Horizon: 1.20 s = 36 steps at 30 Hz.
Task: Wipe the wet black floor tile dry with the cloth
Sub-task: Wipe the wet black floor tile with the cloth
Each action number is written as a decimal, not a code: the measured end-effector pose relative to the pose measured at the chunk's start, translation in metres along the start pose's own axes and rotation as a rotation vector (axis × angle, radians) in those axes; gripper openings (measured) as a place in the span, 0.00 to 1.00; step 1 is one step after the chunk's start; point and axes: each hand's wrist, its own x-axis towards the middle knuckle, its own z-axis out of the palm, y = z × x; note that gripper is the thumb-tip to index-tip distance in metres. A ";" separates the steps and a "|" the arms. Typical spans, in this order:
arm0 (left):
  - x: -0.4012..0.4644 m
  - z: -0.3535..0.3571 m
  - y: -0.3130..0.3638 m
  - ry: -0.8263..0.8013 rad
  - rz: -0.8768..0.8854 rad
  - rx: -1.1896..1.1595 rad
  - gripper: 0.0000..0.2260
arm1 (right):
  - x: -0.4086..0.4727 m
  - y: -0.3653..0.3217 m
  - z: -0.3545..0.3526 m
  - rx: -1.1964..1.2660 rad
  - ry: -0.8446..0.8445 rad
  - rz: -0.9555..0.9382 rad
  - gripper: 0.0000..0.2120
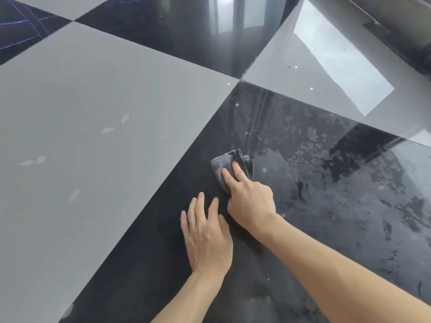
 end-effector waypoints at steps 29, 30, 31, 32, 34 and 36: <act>0.026 0.007 0.007 0.045 0.327 0.182 0.16 | -0.013 0.034 -0.007 -0.046 0.011 0.026 0.32; 0.025 0.007 0.006 0.040 0.334 0.201 0.17 | 0.001 0.032 -0.010 -0.052 0.023 0.020 0.32; 0.024 0.007 0.005 0.037 0.331 0.213 0.17 | 0.013 0.031 -0.014 -0.058 0.027 0.014 0.31; 0.024 0.008 0.006 0.037 0.324 0.222 0.17 | 0.025 0.031 -0.017 -0.070 0.027 0.009 0.31; 0.024 0.009 0.007 0.039 0.316 0.228 0.17 | 0.042 0.032 -0.022 -0.102 0.022 -0.004 0.32; 0.025 0.009 0.007 0.040 0.316 0.220 0.17 | 0.051 0.036 -0.023 -0.106 0.022 -0.012 0.32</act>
